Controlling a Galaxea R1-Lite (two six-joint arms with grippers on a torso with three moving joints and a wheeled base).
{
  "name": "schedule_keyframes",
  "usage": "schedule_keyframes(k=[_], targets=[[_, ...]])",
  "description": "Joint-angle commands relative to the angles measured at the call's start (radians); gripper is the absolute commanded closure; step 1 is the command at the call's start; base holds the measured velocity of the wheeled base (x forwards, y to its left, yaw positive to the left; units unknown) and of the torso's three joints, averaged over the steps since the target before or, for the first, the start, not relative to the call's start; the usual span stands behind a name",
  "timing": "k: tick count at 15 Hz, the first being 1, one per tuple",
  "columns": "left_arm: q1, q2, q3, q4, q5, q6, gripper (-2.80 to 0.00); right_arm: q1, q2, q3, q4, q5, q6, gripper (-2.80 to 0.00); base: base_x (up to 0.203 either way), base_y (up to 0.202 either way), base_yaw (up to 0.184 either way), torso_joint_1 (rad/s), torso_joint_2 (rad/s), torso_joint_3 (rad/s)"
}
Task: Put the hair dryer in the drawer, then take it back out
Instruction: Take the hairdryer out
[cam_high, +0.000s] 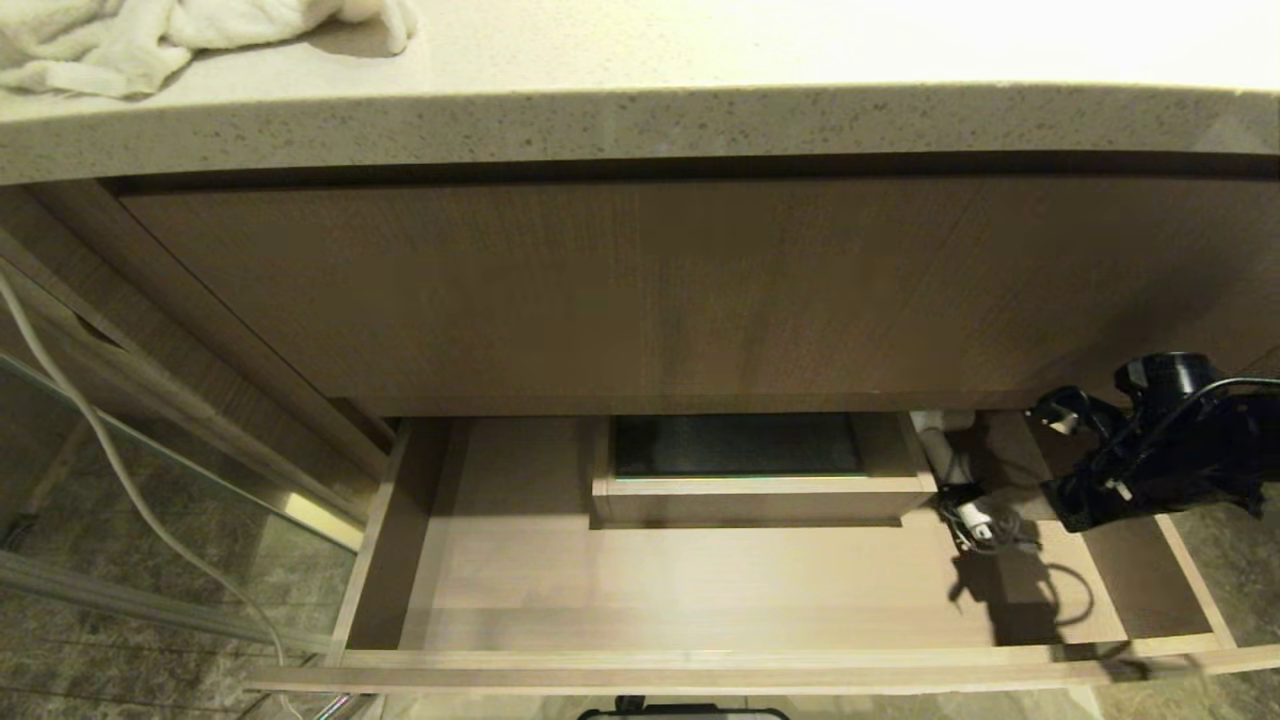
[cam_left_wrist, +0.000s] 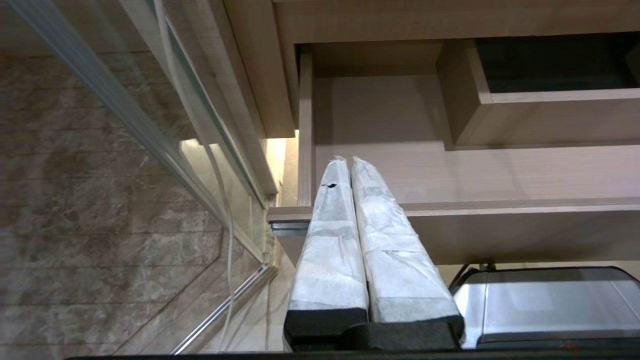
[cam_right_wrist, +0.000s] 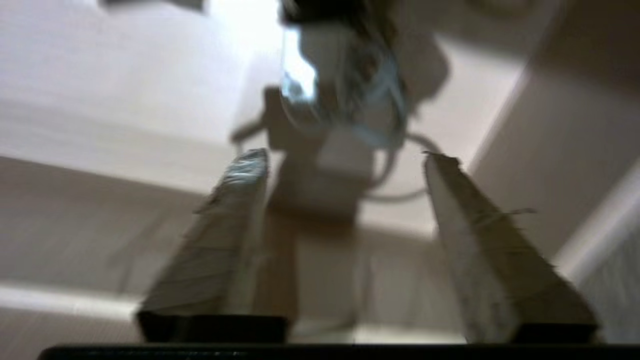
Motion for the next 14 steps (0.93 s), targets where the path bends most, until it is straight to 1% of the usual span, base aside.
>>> schedule_keyframes(k=[1,4,6,7,14], targets=[[0.000,0.001,0.002,0.000,0.000,0.001,0.00,0.013,0.100,-0.003,-0.116,0.000,-0.012,-2.80,0.000,0.000,0.000,0.000,0.00,0.000],[0.000,0.001,0.002,0.000,0.000,-0.001,0.00,0.015,0.122,-0.008,-0.160,0.000,-0.022,-2.80,0.000,0.000,0.000,0.000,0.00,0.000],[0.000,0.001,0.002,0.000,0.000,-0.001,0.00,0.013,0.194,-0.018,-0.272,-0.002,-0.033,-2.80,0.000,0.000,0.000,0.000,0.00,0.000],[0.000,0.001,0.002,0.000,0.000,0.000,0.00,0.013,0.212,-0.026,-0.294,-0.002,-0.034,-2.80,0.000,0.000,0.000,0.000,0.00,0.000],[0.000,0.001,0.002,0.000,0.000,-0.001,0.00,0.008,0.337,-0.123,-0.304,-0.003,-0.021,-2.80,0.000,0.000,0.000,0.000,0.00,0.000]])
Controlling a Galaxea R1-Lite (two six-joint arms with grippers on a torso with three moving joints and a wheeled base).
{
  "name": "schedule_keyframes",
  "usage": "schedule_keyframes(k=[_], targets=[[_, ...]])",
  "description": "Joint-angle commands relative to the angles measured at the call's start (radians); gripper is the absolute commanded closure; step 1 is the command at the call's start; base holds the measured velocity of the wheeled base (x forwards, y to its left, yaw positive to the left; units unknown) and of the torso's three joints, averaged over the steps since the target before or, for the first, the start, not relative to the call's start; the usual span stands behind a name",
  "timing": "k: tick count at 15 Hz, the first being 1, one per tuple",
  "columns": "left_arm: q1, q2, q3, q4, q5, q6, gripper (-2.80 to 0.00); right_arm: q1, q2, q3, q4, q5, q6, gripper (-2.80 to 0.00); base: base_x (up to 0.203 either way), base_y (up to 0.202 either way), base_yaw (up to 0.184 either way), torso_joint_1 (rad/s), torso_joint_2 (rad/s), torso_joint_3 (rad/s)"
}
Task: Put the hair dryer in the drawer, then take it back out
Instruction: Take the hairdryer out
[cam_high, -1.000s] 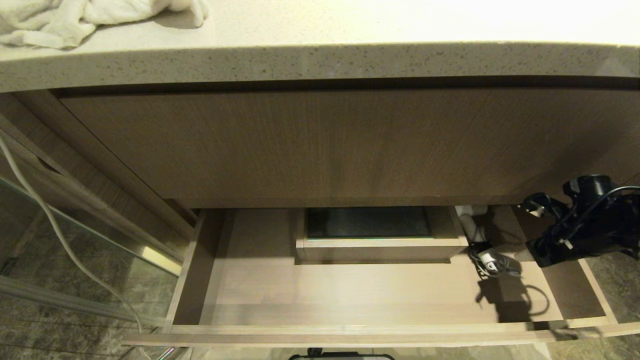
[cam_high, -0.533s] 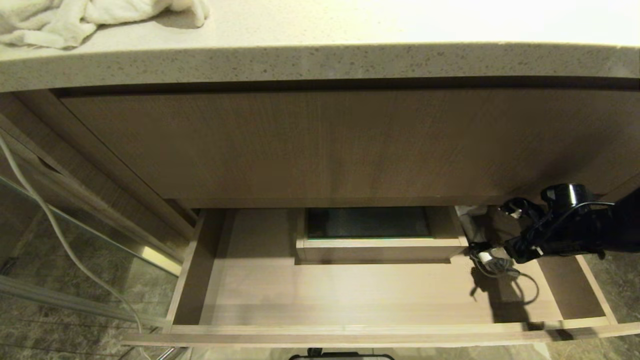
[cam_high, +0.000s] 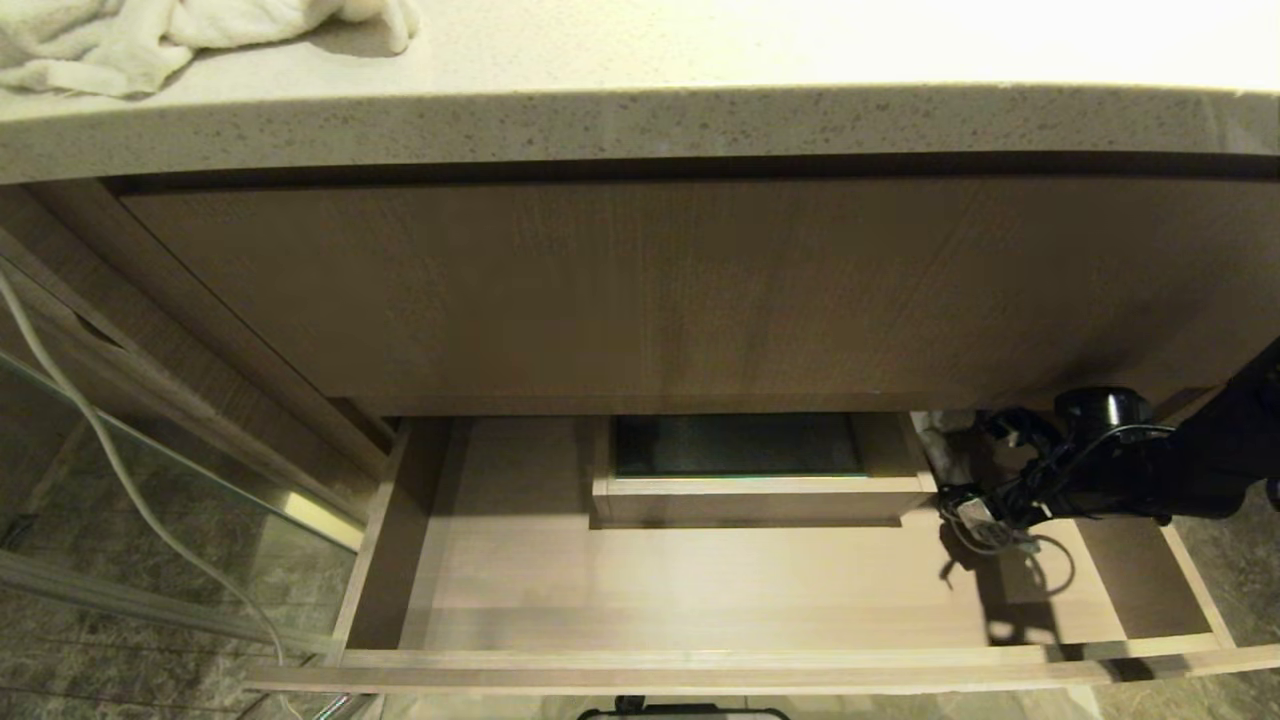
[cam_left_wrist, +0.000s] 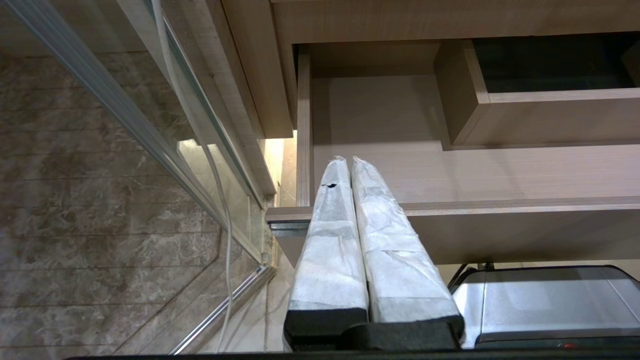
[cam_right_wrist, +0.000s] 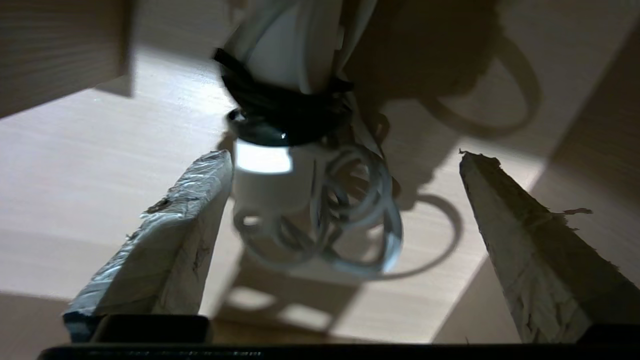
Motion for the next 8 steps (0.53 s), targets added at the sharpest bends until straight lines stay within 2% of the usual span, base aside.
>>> schedule_keyframes(k=[1,8], targets=[[0.000,0.001,0.002,0.000,0.000,0.000,0.00,0.000,0.060,-0.034,-0.003,0.003,0.008,-2.80,0.000,0.000,0.000,0.000,0.00,0.000],[0.000,0.001,0.002,0.000,0.000,0.000,0.00,0.002,0.136,-0.108,-0.016,0.012,0.037,-2.80,0.000,0.000,0.000,0.000,0.00,0.000]])
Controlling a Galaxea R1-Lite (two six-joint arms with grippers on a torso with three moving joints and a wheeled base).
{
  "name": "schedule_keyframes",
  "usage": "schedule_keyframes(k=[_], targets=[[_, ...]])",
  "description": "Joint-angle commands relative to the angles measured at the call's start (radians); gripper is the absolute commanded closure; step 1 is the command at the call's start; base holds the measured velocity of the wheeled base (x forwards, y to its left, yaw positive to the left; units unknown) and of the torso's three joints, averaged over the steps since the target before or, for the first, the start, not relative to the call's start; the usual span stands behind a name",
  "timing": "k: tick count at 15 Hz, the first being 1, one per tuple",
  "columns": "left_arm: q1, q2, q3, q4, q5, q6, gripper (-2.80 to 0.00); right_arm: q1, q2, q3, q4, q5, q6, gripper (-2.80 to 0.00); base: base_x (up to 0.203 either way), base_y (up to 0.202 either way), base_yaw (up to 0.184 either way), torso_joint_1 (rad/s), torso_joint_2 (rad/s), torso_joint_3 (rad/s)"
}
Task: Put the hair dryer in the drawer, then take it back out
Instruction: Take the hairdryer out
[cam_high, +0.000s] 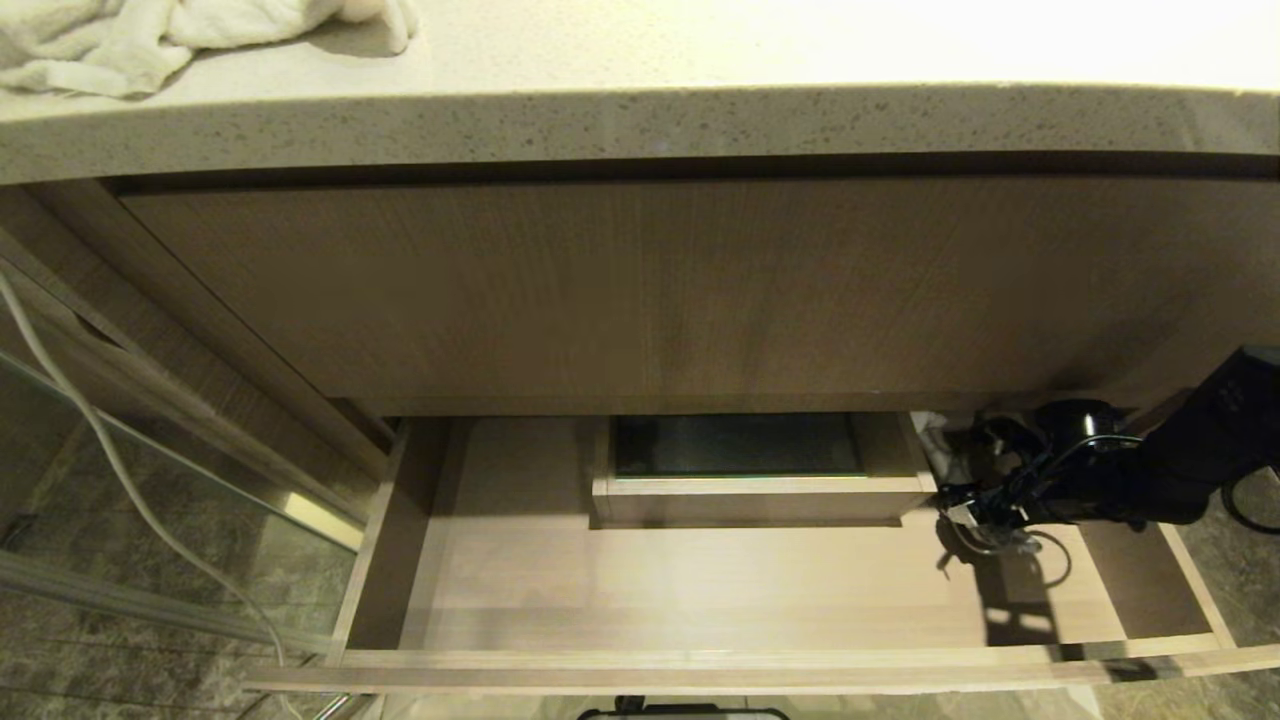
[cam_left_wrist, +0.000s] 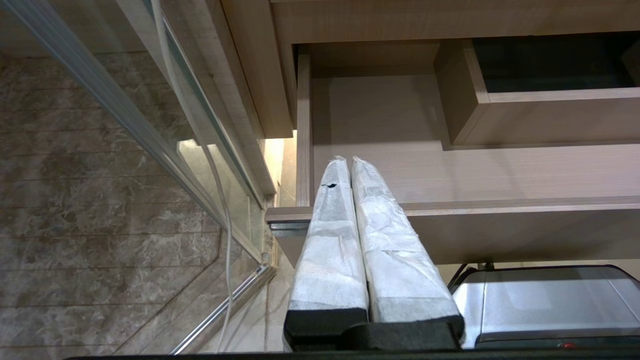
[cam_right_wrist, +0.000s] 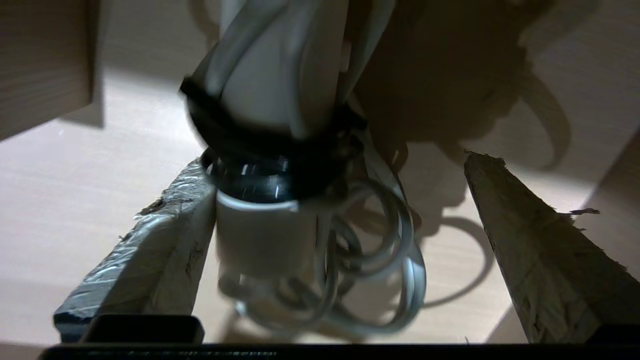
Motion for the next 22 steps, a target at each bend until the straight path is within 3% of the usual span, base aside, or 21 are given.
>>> schedule_keyframes(k=[1,7,8,14,22], targets=[[0.000,0.001,0.002,0.000,0.000,-0.001,0.00,0.000,0.032,-0.028,-0.004,0.006,0.000,-2.80,0.000,0.000,0.000,0.000,0.00,0.000],[0.000,0.001,0.002,0.000,0.000,0.001,0.00,0.006,0.071,-0.049,-0.029,0.040,0.018,-2.80,0.000,0.000,0.000,0.000,0.00,0.000],[0.000,0.001,0.002,0.000,0.000,0.001,0.00,0.006,0.072,-0.049,-0.046,0.043,0.019,0.00,0.000,0.000,0.000,0.000,0.00,0.000],[0.000,0.001,0.002,0.000,0.000,0.001,0.00,0.013,0.023,-0.035,-0.043,0.046,0.008,0.00,0.000,0.000,0.000,0.000,0.00,0.000],[0.000,0.001,0.002,0.000,0.000,0.000,0.00,0.000,-0.139,0.096,0.008,0.049,0.006,0.00,0.000,0.000,0.000,0.000,0.00,0.000]])
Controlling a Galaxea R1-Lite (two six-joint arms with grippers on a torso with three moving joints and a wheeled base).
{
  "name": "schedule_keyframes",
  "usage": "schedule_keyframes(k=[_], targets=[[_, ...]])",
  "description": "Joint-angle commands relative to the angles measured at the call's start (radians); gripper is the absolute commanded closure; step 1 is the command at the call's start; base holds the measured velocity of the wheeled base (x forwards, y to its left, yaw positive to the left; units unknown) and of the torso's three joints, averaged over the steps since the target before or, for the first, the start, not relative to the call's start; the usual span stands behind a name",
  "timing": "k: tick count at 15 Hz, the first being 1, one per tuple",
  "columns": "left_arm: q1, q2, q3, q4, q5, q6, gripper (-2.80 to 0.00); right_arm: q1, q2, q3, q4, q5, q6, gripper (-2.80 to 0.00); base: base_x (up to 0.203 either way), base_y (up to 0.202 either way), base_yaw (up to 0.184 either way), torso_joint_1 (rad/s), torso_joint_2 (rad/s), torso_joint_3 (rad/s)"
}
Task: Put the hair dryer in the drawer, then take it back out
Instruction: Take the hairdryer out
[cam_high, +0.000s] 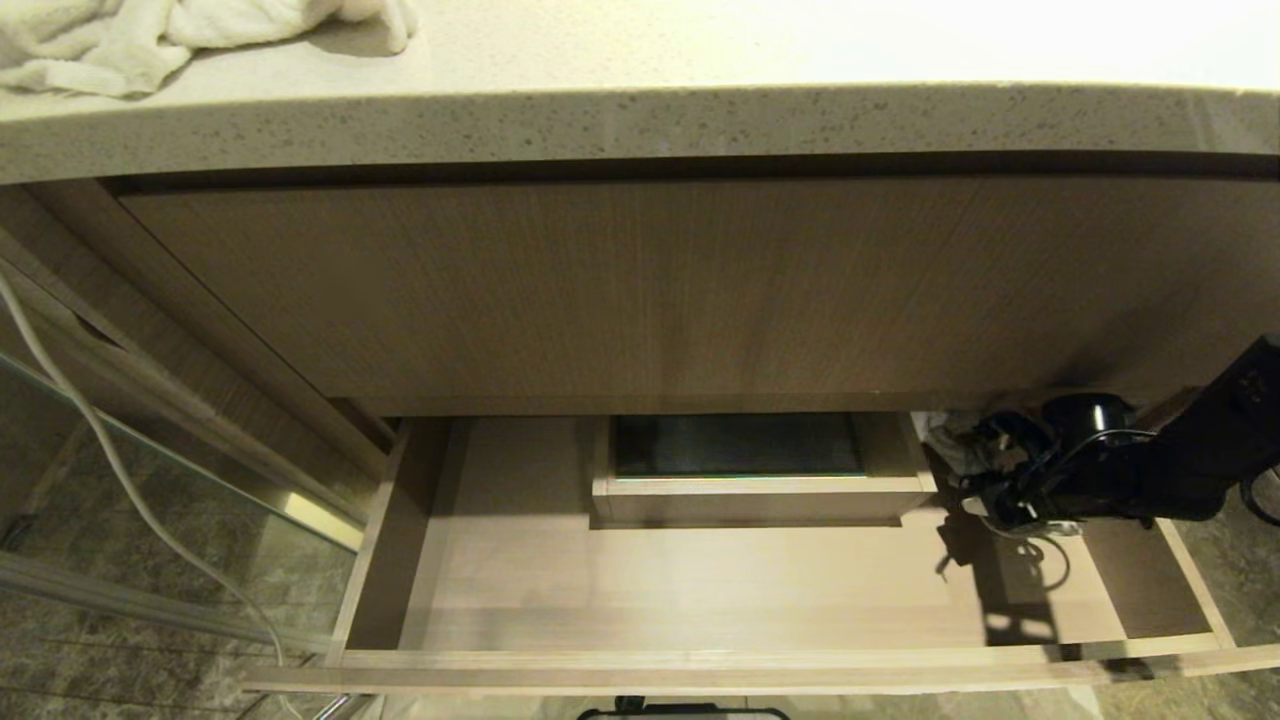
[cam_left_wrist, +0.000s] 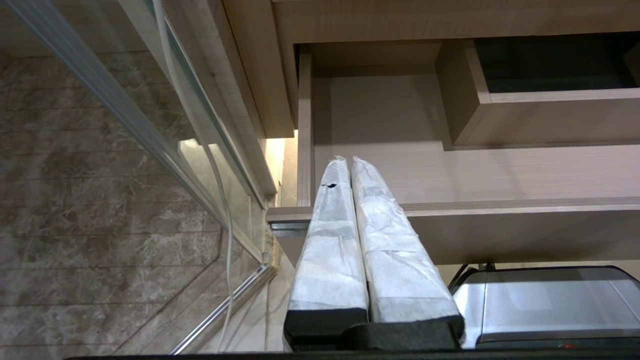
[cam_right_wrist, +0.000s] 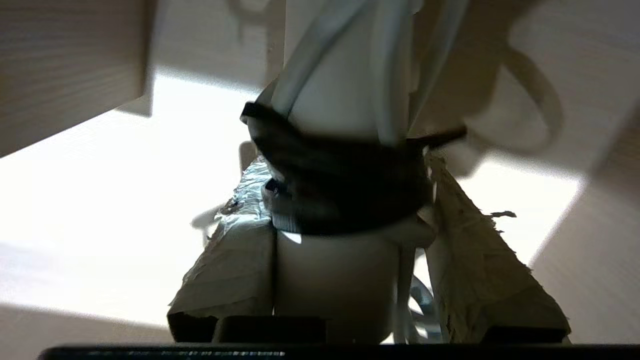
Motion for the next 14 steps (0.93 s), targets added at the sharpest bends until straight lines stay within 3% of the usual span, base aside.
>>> schedule_keyframes(k=[1,8,14], targets=[[0.000,0.001,0.002,0.000,0.000,0.000,0.00,-0.006,-0.083,0.053,0.001,0.003,-0.004,0.00,0.000,0.000,0.000,0.000,0.00,0.000],[0.000,0.001,0.002,0.000,0.000,0.000,0.00,-0.014,-0.200,0.177,0.004,0.005,-0.029,0.00,0.000,0.000,0.000,0.000,0.00,0.000],[0.000,0.001,0.002,0.000,0.000,0.000,0.00,-0.029,-0.321,0.251,0.108,0.005,-0.093,0.00,0.000,0.000,0.000,0.000,0.00,0.000]])
